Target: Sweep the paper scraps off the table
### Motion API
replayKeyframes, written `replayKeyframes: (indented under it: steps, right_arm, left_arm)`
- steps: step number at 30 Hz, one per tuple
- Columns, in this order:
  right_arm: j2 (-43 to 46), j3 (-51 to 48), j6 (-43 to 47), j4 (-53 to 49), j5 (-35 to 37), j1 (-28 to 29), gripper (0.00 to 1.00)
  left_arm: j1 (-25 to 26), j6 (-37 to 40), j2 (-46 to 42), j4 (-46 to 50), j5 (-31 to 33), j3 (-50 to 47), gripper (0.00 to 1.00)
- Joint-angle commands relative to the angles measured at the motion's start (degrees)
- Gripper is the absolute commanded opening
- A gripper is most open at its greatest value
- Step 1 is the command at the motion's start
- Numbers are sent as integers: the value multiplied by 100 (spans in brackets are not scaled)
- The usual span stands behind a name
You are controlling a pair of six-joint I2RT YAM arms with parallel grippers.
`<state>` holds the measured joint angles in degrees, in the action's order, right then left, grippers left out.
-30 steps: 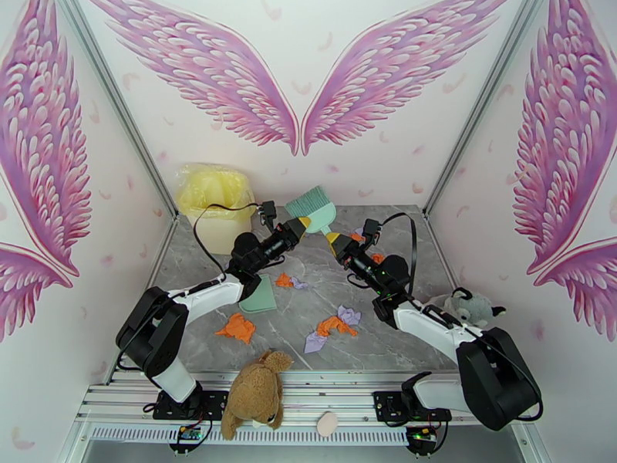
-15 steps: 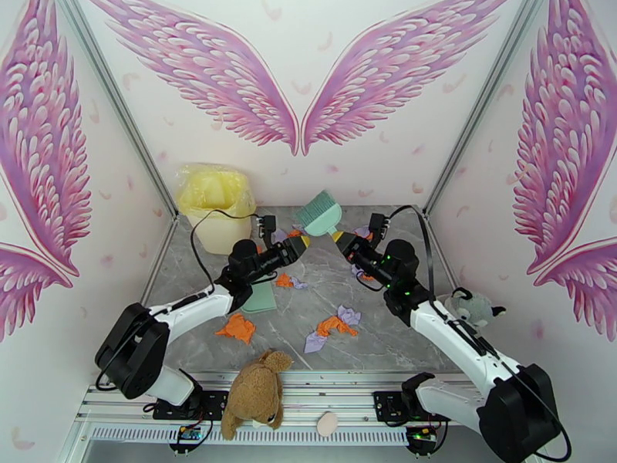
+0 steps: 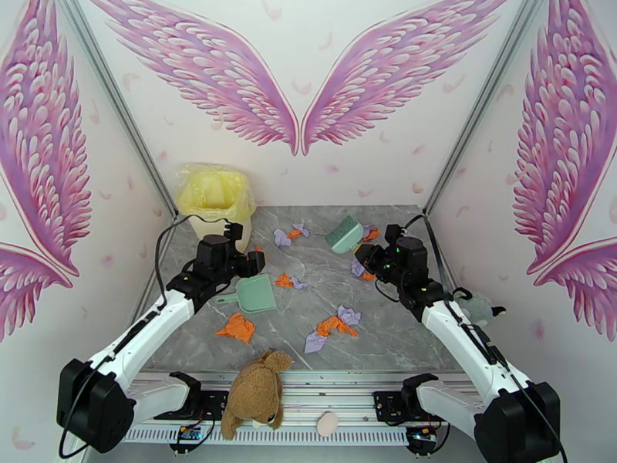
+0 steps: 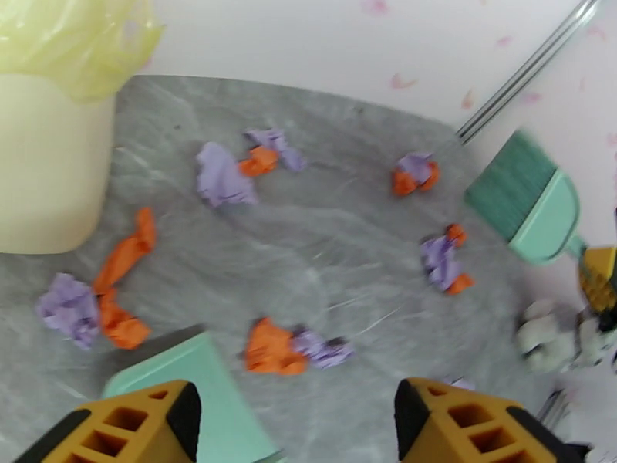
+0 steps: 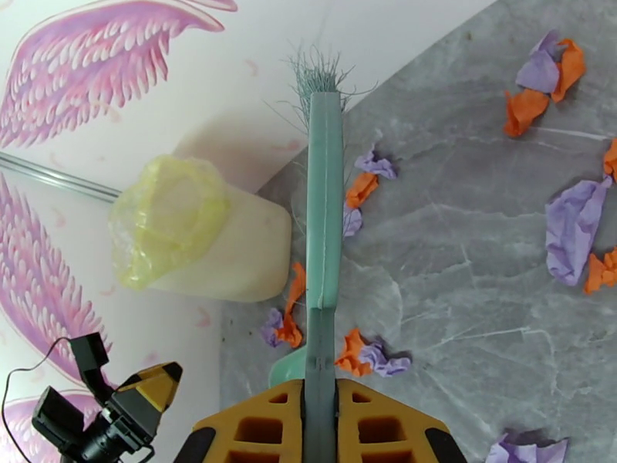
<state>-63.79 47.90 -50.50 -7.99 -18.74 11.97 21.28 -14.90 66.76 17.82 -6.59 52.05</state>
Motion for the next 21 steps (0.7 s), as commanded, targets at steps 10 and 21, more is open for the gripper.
replayKeyframes:
  steps: [10,21]
  right_arm:
    - [-155,464,442,-484,-528,-120,9]
    - [-525,413,395,-206,-995,-128,9]
  left_arm:
    - [-432,3330,-199,1650,910,17,73]
    - [-1610,4877,-191,2594,-1389,232,74]
